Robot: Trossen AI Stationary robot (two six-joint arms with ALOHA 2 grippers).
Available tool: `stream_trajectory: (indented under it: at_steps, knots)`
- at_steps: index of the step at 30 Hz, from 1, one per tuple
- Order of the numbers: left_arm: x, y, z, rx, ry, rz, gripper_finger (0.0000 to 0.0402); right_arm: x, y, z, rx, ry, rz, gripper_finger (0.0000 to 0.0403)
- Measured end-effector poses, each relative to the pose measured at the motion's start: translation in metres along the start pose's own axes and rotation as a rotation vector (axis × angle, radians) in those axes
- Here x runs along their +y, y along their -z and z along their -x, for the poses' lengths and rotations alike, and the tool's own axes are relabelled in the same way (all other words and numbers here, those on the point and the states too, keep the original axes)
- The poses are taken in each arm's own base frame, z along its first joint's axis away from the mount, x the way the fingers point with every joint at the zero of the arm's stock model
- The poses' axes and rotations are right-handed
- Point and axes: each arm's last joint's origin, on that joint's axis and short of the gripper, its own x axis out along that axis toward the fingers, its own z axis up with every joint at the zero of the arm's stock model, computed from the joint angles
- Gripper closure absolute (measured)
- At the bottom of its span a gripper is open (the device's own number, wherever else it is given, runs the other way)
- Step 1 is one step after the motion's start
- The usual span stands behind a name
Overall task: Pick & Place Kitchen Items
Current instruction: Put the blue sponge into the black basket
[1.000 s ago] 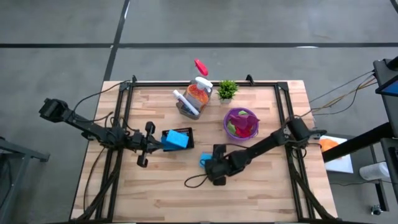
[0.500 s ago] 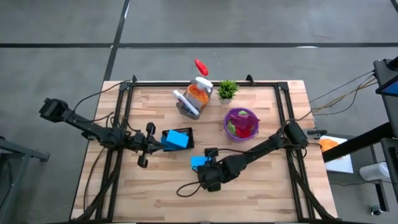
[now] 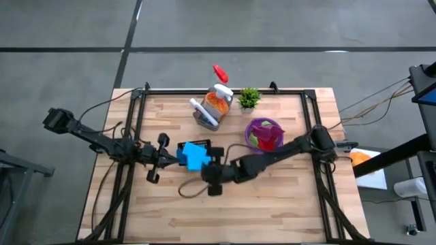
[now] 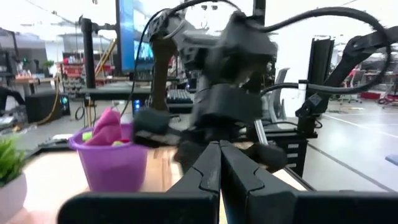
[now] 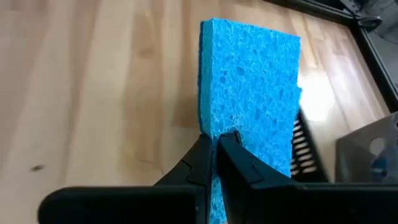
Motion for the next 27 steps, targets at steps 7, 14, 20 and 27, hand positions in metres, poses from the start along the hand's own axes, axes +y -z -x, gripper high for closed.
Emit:
stream_trajectory:
  at_steps: [7, 14, 20, 27]
  knots:
    - [0.002, -0.001, 0.009, -0.048, -0.002, -0.033, 0.0398, -0.049, 0.005, -0.029, 0.048, 0.013, -0.046, 0.0385]
    - [0.002, 0.001, 0.013, -0.044, -0.001, -0.034, 0.0398, -0.064, 0.02, -0.066, 0.07, -0.083, -0.085, 0.0385]
    - [0.002, 0.003, 0.013, -0.026, 0.0, -0.037, 0.0398, -0.063, 0.024, -0.074, 0.079, -0.092, -0.079, 0.0385]
    - [0.002, 0.004, 0.013, -0.013, 0.0, -0.039, 0.0398, -0.064, 0.022, -0.073, 0.071, -0.108, -0.102, 0.0375]
